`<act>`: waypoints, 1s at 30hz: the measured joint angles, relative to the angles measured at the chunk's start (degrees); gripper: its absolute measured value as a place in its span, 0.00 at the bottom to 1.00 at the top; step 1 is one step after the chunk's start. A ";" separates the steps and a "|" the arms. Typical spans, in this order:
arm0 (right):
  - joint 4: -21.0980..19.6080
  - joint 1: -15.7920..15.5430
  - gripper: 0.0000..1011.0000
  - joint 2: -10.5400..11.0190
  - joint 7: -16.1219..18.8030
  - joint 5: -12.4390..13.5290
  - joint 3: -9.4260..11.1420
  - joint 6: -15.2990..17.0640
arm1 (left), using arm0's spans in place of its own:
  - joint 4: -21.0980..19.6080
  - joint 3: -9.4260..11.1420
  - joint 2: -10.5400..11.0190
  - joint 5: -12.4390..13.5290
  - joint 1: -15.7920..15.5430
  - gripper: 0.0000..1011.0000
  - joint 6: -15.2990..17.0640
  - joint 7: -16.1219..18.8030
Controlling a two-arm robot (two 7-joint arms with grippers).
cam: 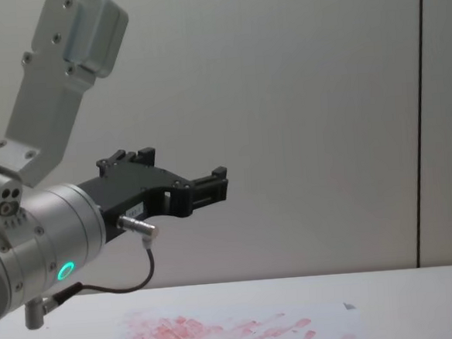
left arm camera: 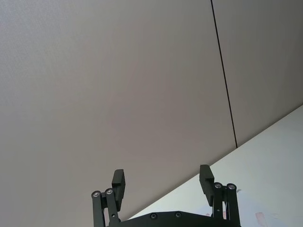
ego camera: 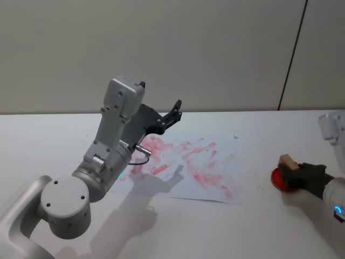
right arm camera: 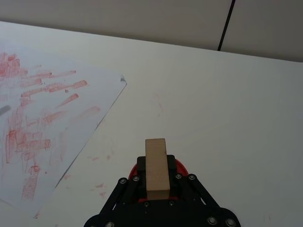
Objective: Use the one hand to pick up the stamp and affix it onto the A4 paper.
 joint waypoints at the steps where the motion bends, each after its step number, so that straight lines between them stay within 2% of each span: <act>1: 0.28 0.05 0.22 -0.05 0.06 -0.30 -0.11 0.00 | 0.00 0.00 0.00 0.00 0.00 0.99 0.00 0.00; 11: 1.78 0.41 0.24 -0.46 0.32 -1.88 -0.71 -0.23 | 0.00 0.00 0.00 0.00 0.00 0.99 0.00 0.00; 15: 2.08 0.51 0.33 -0.55 0.38 -2.24 -0.85 -0.31 | 0.00 0.00 0.00 0.00 0.00 0.99 0.00 0.00; 16: 2.08 0.51 0.39 -0.55 0.38 -2.24 -0.85 -0.31 | 0.00 0.00 0.00 0.00 0.00 0.99 0.00 0.00; 21: 2.42 0.59 0.55 -0.66 0.43 -2.62 -0.97 -0.39 | 0.00 0.00 0.00 0.00 0.00 0.99 0.00 0.00; 30: 2.70 0.66 0.79 -0.73 0.51 -2.93 -1.08 -0.47 | 0.00 0.00 0.00 0.00 0.00 0.99 0.00 0.00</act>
